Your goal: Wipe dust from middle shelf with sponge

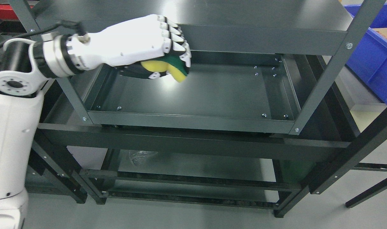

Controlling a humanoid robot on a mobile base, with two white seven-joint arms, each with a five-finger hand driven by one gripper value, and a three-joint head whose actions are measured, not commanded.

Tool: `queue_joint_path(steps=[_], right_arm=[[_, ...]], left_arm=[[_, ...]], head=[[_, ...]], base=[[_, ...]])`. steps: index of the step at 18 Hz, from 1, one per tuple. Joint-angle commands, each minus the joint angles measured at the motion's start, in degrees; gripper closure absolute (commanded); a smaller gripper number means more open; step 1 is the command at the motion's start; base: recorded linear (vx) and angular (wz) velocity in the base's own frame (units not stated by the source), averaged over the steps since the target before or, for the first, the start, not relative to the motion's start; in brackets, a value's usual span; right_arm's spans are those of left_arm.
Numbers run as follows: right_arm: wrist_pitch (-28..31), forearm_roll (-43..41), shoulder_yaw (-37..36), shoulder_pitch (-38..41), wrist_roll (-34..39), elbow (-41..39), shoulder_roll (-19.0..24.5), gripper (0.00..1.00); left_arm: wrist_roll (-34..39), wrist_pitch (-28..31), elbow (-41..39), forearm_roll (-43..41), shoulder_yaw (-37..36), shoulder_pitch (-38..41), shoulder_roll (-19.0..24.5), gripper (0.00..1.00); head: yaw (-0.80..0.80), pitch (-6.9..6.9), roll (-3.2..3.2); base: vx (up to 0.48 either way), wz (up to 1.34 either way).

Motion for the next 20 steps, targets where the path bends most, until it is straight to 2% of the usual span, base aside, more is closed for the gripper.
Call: queue_joint_path(steps=[1, 4, 6, 9, 12, 15, 18, 20], right_arm=[[0.03, 0.00, -0.01, 0.01, 0.00, -1.00, -1.00, 0.00], [0.03, 0.00, -0.01, 0.01, 0.00, -1.00, -1.00, 0.00], [0.03, 0.00, -0.01, 0.01, 0.00, -1.00, -1.00, 0.00], [0.03, 0.00, -0.01, 0.01, 0.00, -1.00, -1.00, 0.00], [0.03, 0.00, 0.08, 0.01, 0.00, -1.00, -1.00, 0.00], [0.03, 0.00, -0.01, 0.01, 0.00, -1.00, -1.00, 0.00], [0.03, 0.00, -0.01, 0.01, 0.00, -1.00, -1.00, 0.00], [0.03, 0.00, -0.01, 0.01, 0.00, -1.00, -1.00, 0.00]], left_arm=[[0.07, -0.20, -0.85, 9.35, 15.84, 6.30, 22.18, 0.98], [0.07, -0.20, -0.76, 12.61, 19.61, 10.60, 27.36, 0.97], [-0.02, -0.20, -0.67, 14.11, 24.53, 14.38, 29.22, 0.96], [-0.02, -0.20, 0.29, 14.20, 27.01, 16.94, 29.49, 0.96], [0.15, -0.20, 0.73, 12.54, 25.09, 17.13, 28.00, 0.97], [1.65, -0.20, 0.65, 7.45, 18.24, 11.35, 20.82, 0.97], [1.65, -0.20, 0.65, 3.05, 9.90, 3.87, 10.02, 0.97], [1.56, -0.20, 0.65, 0.24, 4.63, -0.52, 1.15, 0.97]], head=[[0.00, 0.00, 0.00], [0.00, 0.00, 0.00], [0.00, 0.00, 0.00], [0.00, 0.00, 0.00], [0.00, 0.00, 0.00], [0.00, 0.00, 0.00], [0.00, 0.00, 0.00], [0.00, 0.00, 0.00]], base=[[0.011, -0.02], [0.007, -0.01], [0.000, 0.00], [0.000, 0.00], [-0.003, 0.00], [-0.003, 0.00], [0.000, 0.00], [0.000, 0.00]])
